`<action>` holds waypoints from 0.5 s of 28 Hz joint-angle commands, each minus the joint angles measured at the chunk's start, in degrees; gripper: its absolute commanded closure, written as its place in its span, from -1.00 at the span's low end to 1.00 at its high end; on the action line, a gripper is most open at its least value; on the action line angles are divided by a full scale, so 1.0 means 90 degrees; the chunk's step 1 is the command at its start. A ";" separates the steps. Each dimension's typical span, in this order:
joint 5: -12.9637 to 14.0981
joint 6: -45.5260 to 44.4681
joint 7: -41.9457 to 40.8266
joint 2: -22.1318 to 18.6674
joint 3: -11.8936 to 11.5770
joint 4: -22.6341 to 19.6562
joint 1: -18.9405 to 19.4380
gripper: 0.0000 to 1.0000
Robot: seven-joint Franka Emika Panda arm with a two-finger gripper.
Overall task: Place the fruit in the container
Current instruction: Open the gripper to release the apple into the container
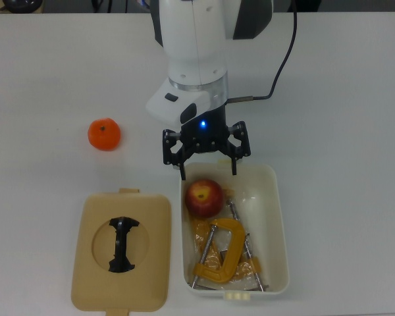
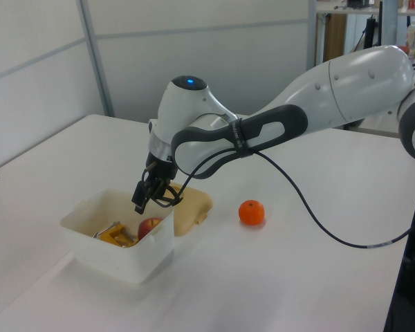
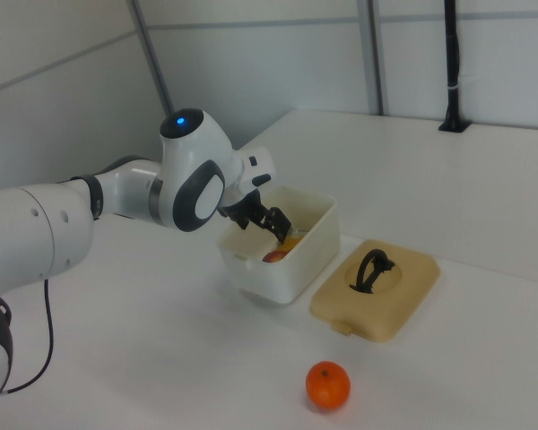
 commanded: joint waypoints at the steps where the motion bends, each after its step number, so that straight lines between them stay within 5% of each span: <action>1: -0.0050 -0.0632 0.0179 -0.0300 0.0001 0.0046 -0.0009 -1.00; 6: -0.0060 -0.1921 0.0111 -0.0710 -0.0117 0.0076 -0.0048 -1.00; 14: -0.0811 -0.4169 -0.0396 -0.1004 -0.0448 0.0388 -0.0058 -1.00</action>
